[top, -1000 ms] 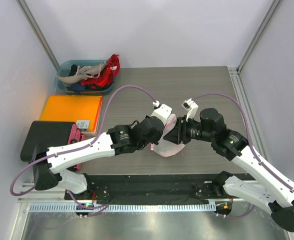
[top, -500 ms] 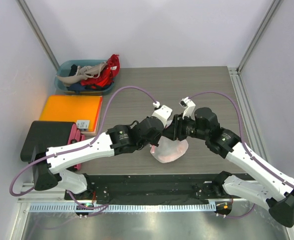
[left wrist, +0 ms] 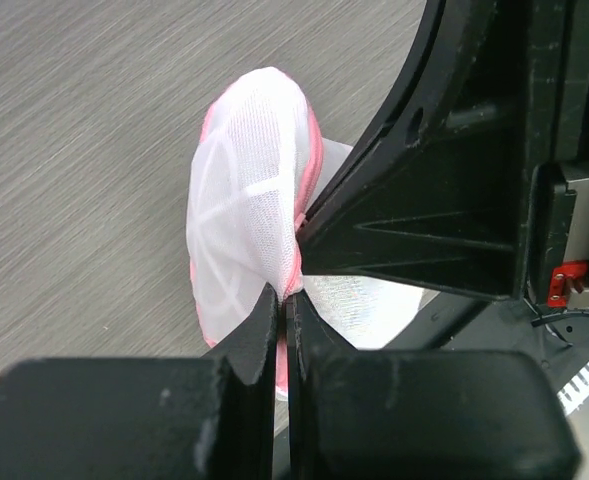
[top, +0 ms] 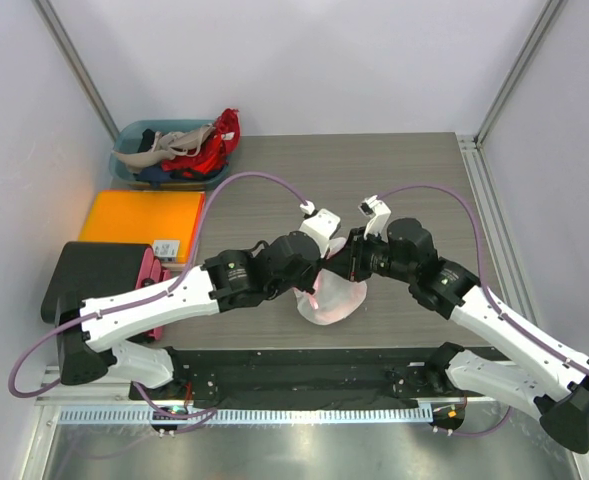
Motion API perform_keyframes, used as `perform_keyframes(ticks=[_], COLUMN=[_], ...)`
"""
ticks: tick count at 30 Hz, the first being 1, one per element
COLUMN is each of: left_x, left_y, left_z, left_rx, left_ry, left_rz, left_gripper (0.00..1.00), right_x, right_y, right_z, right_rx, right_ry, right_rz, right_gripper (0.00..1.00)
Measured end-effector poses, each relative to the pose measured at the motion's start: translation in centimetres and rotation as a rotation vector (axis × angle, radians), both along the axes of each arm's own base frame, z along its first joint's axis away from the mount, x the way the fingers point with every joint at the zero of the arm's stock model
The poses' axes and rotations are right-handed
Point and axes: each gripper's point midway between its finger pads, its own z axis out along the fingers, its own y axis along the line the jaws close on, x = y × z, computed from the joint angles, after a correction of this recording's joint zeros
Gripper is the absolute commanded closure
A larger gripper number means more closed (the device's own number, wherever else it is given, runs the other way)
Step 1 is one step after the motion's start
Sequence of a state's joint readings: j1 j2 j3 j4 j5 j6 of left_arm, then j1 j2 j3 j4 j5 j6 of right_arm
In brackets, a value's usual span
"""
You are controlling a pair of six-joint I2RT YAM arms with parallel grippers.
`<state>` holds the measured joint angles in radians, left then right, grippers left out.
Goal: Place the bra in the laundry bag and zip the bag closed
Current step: Unzip the zipper on the laundry bag.
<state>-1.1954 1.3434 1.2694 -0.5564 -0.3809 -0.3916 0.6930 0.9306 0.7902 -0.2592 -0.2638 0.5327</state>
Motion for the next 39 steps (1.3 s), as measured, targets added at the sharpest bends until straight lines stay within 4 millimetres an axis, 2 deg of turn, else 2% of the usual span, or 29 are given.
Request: perform_keyframes(ticks=[6, 10, 13, 14, 17, 20, 22, 23, 25, 27, 29, 31, 34, 37, 39], left_x=[-0.2, 0.3, 0.8, 1.0, 2.1, 2.5, 2.1, 1.8, 0.6, -0.5, -1.4, -2.1, -3.1, -3.7, -3.8], left_y=[0.4, 1.4, 2.2, 2.4, 3.5, 3.9, 3.9, 4.1, 4.8, 5.3, 5.5, 5.4, 4.8, 3.6, 2.7], left_z=[-0.3, -0.8, -1.0, -1.0, -1.0, -1.1, -1.3, -1.5, -1.5, -0.6, 0.6, 2.2, 3.4, 3.4, 2.4], left_rx=[0.008, 0.057, 0.088, 0.095, 0.12, 0.131, 0.108, 0.096, 0.051, -0.022, -0.097, -0.183, -0.256, -0.27, -0.249], left_ry=[-0.001, -0.022, -0.039, -0.043, -0.06, -0.067, -0.066, -0.064, -0.062, -0.072, -0.093, -0.117, -0.132, -0.124, -0.107], left_rz=[-0.006, 0.027, 0.046, 0.052, 0.101, 0.103, 0.082, 0.068, 0.022, -0.025, -0.064, -0.104, -0.168, -0.236, -0.255], left_gripper=[1.0, 1.0, 0.74, 0.59, 0.51, 0.55, 0.59, 0.67, 0.74, 0.74, 0.69, 0.64, 0.61, 0.56, 0.55], right_x=[0.0, -0.3, -0.6, -0.6, -0.6, -0.9, -1.1, -1.3, -1.6, -1.9, -2.1, -2.4, -2.6, -2.9, -3.1], right_y=[0.0, -0.2, -0.1, 0.0, 0.2, 0.6, 0.8, 0.9, 1.1, 1.2, 1.3, 1.4, 1.6, 1.8, 1.9], right_z=[-0.1, -0.4, -0.3, -0.4, -1.4, -2.3, -2.3, -2.3, -2.1, -2.1, -2.0, -1.9, -2.0, -2.0, -2.0], right_rx=[-0.003, -0.016, -0.023, -0.029, -0.049, -0.057, -0.049, -0.044, -0.033, -0.023, -0.014, -0.008, 0.0, 0.007, 0.012], right_ry=[0.009, 0.025, 0.022, 0.026, 0.065, 0.11, 0.127, 0.134, 0.146, 0.158, 0.17, 0.18, 0.198, 0.216, 0.23], right_rz=[-0.009, -0.008, 0.013, 0.018, 0.031, 0.05, 0.058, 0.064, 0.079, 0.088, 0.099, 0.11, 0.121, 0.133, 0.142], right_gripper=[0.99, 0.99, 0.99, 0.99, 0.99, 0.99, 0.99, 0.99, 0.99, 0.99, 0.99, 0.99, 0.99, 0.99, 0.99])
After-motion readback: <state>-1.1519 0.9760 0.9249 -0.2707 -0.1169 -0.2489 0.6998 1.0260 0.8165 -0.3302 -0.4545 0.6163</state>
